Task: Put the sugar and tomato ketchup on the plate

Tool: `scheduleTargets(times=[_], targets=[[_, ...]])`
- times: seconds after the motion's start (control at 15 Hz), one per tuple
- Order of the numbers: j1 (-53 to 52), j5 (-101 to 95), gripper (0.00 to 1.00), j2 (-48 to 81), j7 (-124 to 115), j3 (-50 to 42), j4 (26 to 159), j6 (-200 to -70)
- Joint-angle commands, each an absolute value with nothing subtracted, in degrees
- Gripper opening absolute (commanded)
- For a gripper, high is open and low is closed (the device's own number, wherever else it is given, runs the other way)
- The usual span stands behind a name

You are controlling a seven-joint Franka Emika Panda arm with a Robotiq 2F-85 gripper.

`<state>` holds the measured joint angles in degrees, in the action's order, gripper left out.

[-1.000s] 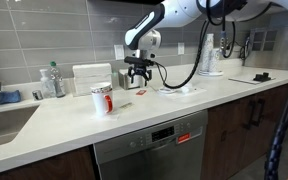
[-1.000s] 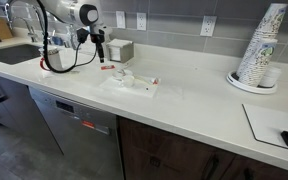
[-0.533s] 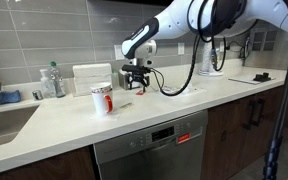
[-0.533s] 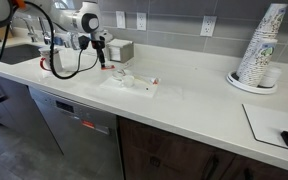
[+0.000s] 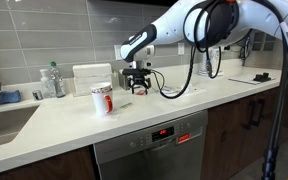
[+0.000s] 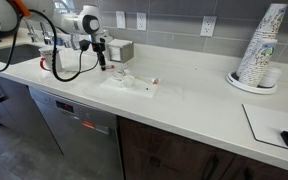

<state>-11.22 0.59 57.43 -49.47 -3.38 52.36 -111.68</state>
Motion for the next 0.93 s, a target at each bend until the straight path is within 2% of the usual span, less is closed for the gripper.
scheduleTargets(times=[0.0, 0.07, 0.13, 0.67, 0.73, 0.87], targets=[[-11.8, -0.7, 0.87, 60.7, -50.3, -4.1, 47.0, -107.7], [-11.8, -0.9, 0.73, 61.1, -50.2, -4.1, 46.4, -107.3], [-11.8, -1.0, 0.71, 61.7, -50.2, -4.1, 45.7, -107.1], [-12.1, -0.8, 0.08, 63.9, -50.0, -4.2, 42.1, -107.7], [-12.1, -0.8, 0.03, 64.1, -50.0, -4.2, 41.9, -107.6], [-12.2, -0.8, 0.0, 64.1, -50.3, -4.2, 41.7, -107.6]])
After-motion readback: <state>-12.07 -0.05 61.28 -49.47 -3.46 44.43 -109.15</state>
